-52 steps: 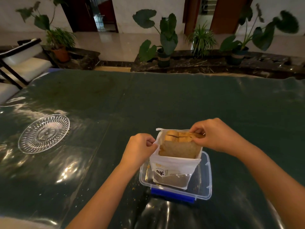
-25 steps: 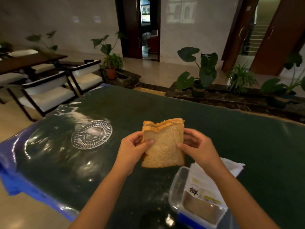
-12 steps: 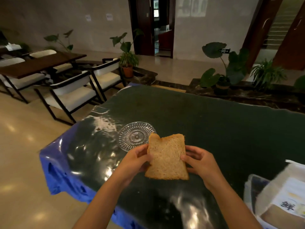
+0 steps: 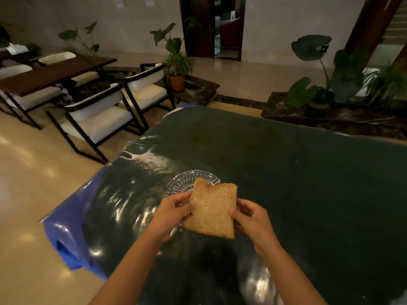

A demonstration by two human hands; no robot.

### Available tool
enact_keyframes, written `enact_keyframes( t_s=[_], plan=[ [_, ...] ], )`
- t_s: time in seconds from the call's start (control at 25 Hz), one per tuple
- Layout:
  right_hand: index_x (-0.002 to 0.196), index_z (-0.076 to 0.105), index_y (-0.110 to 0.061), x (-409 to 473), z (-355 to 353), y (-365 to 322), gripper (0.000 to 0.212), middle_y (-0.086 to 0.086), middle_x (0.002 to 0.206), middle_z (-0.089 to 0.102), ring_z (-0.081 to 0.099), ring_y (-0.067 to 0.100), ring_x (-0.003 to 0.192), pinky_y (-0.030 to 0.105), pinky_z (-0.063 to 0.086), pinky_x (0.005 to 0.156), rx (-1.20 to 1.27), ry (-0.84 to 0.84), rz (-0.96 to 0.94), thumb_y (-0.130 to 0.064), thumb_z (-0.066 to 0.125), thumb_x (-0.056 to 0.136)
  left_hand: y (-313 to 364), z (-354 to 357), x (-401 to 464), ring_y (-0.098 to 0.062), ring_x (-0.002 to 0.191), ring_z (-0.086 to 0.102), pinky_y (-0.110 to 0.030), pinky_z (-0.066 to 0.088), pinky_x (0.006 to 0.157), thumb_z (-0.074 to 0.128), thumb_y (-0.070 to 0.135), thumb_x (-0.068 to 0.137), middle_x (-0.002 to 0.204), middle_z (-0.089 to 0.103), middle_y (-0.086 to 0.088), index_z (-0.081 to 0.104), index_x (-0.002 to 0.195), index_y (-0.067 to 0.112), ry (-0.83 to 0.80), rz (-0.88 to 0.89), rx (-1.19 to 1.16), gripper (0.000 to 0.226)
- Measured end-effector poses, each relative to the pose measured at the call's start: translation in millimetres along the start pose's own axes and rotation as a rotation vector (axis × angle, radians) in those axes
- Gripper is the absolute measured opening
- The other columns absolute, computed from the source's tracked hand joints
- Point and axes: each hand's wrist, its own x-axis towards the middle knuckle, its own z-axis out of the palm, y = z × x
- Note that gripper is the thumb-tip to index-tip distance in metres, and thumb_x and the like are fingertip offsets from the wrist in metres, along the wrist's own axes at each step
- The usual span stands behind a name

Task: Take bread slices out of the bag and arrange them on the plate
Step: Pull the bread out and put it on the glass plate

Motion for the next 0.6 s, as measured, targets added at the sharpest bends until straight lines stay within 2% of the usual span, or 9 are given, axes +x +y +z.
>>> enact_keyframes(
  t_s=[0.08,0.16,0.28,0.4,0.6],
  plan=[
    [0.115,0.060,-0.010,28.7,15.7,5.5,0.038,0.006,0.105,0.067,0.064,0.022,0.099,0.050,0.054,0.086,-0.019,0.035,0.035,-0.008,0.068,0.079,-3.6,-7.6,31.8,-0.023,0.086,0.065,-0.039,0.055,0.078,0.061,-0.003,0.082,0.093,0.070,-0.005,0.065,0.112,0.012,0.034,-0.025,0.042,0.033],
    [0.119,0.058,-0.010,61.6,31.7,11.6,0.041,0.008,0.109,0.067,0.063,0.023,0.101,0.051,0.053,0.089,-0.053,0.069,0.061,-0.010,0.067,0.080,-8.5,-15.4,67.0,-0.018,0.083,0.066,-0.037,0.056,0.077,0.060,-0.003,0.082,0.091,0.070,0.000,0.067,0.108,0.014,0.032,-0.033,0.085,0.031],
    [0.119,0.058,-0.013,110.5,57.5,22.6,0.040,0.003,0.109,0.067,0.062,0.018,0.100,0.044,0.053,0.091,-0.129,0.157,0.082,-0.013,0.067,0.080,-24.6,-28.6,124.2,-0.019,0.084,0.067,-0.038,0.057,0.078,0.059,-0.004,0.082,0.090,0.071,-0.001,0.068,0.107,0.014,0.009,-0.043,0.161,0.031],
    [0.114,0.062,-0.012,151.8,83.7,38.5,0.035,-0.002,0.097,0.065,0.061,0.015,0.091,0.033,0.052,0.083,-0.224,0.261,0.107,-0.011,0.064,0.079,-40.4,-40.9,177.6,-0.025,0.090,0.067,-0.044,0.055,0.084,0.057,-0.006,0.081,0.093,0.071,-0.005,0.069,0.104,0.014,-0.057,-0.053,0.232,0.032],
    [0.118,0.060,-0.013,190.3,115.0,63.8,0.037,0.005,0.111,0.068,0.062,0.020,0.100,0.032,0.049,0.085,-0.286,0.377,0.224,-0.013,0.061,0.081,-64.3,-50.7,233.9,-0.018,0.084,0.062,-0.028,0.050,0.074,0.056,-0.006,0.081,0.094,0.068,-0.005,0.065,0.112,0.009,-0.126,-0.104,0.338,0.035]
  ],
)
